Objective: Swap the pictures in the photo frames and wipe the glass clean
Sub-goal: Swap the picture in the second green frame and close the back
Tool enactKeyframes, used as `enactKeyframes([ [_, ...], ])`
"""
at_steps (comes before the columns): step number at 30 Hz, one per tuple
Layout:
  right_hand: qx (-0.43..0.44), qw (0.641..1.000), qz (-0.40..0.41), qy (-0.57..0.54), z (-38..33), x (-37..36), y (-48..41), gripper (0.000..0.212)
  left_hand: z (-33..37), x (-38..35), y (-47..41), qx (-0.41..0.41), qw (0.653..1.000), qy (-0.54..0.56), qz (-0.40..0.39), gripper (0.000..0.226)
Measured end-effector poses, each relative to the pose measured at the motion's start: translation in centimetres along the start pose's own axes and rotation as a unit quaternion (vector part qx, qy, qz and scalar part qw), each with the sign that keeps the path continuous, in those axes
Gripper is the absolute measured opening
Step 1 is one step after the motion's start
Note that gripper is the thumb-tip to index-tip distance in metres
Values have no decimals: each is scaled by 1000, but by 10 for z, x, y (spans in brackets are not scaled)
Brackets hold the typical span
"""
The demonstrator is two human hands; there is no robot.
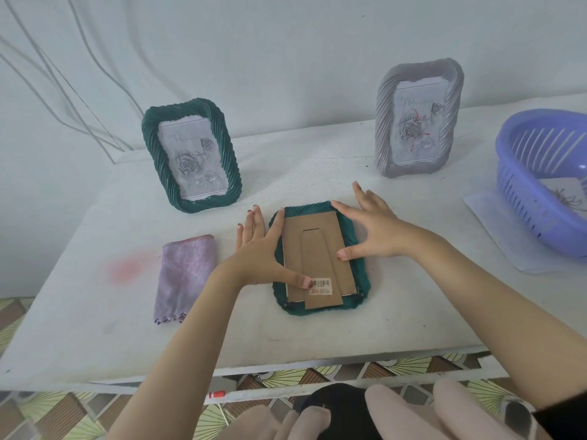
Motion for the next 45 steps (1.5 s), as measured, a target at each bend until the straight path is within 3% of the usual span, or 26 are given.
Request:
enactKeyframes([
  [12,7,1000,-1,-4,0,3,-1,93,0,8,-7,-18,999,22,24,136],
  [17,9,1000,-3,-13,0,4,0,88,-1,8,-8,-33,999,33,28,119],
  [26,17,998,28,-48,2,0,5,89,0,2,2,-49,996,58,51,124],
  [28,48,994,79,-56,-3,1,12,80,4,0,8,-83,993,56,65,110],
  [32,149,971,185,-20,-21,-7,35,24,10,-9,25,-174,974,42,142,58],
  [34,169,966,195,3,-26,-16,44,14,10,-16,31,-188,966,44,174,44],
  [37,159,973,165,9,-21,-24,54,30,12,-21,39,-190,964,7,183,44],
  [41,122,990,70,-15,-7,-31,61,60,8,-21,45,-144,988,-15,61,59],
  [45,113,992,46,-16,-8,-30,60,66,9,-17,42,-118,990,-79,-4,67],
])
Point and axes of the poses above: each hand's wrist, its own y-axis away from the middle knuckle, its own x-axis out of the back of the hand, z = x × y, the point moved 6 cm from there along -y, towards the middle knuckle, and after that the axes turned 13 degrees about -z, right-handed, at the moved point
